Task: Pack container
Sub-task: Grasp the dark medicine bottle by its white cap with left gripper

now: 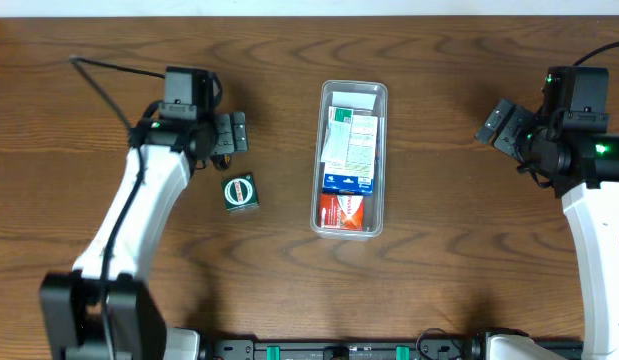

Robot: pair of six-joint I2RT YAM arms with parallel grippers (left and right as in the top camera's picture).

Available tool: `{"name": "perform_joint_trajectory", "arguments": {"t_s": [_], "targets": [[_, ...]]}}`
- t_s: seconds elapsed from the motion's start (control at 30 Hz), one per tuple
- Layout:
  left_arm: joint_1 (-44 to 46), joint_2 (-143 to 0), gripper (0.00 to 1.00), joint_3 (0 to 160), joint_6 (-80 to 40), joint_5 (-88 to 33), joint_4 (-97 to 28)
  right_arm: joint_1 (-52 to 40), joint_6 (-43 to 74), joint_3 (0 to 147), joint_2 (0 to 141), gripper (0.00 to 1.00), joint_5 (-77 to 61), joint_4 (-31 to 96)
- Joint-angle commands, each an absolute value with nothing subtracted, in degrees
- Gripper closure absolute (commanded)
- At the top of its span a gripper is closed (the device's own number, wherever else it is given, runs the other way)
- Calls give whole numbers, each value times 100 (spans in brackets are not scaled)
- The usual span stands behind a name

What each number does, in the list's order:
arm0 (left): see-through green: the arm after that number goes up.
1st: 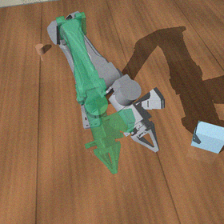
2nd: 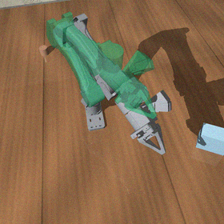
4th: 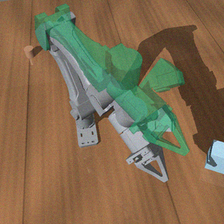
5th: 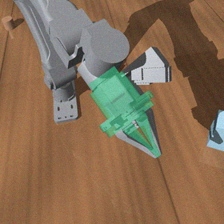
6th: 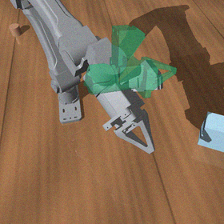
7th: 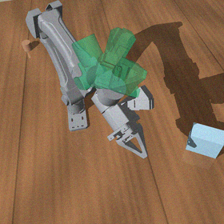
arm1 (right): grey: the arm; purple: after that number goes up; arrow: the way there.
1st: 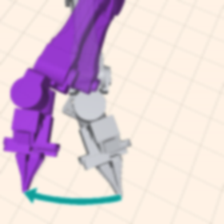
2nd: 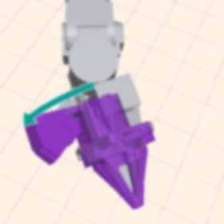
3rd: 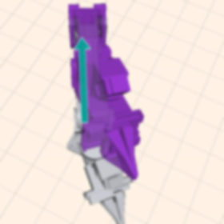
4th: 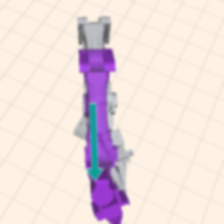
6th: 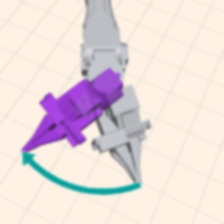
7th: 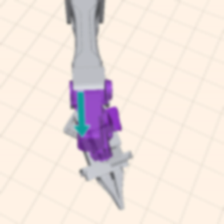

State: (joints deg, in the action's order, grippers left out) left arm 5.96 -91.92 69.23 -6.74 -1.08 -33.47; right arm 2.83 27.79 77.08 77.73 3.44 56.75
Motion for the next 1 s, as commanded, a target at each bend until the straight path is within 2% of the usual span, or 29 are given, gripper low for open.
{"name": "perform_joint_trajectory", "arguments": {"t_s": [0.0, 0.2, 0.27, 0.53, 0.6, 0.97], "targets": [[443, -9502, 1, 6895, -475, -38, -3238, 298, 2692, 7730, 7791, 1, 362, 5682], [283, -9609, 5, 6895, -473, -38, -3146, 298, 2692, 7730, 7791, 1, 362, 5682], [268, -9612, 10, 6895, -471, -38, -3142, 298, 2692, 7730, 7791, 1, 362, 5680], [270, -9625, 43, 6893, -469, -45, -3103, 298, 2692, 7730, 7791, 1, 362, 5680], [270, -9625, 47, 6886, -469, -64, -3118, 298, 2692, 7730, 7791, 1, 362, 5680], [270, -9874, 47, 6884, -408, -130, -3118, 298, 2692, 7730, 7791, 1, 362, 5680]]}}
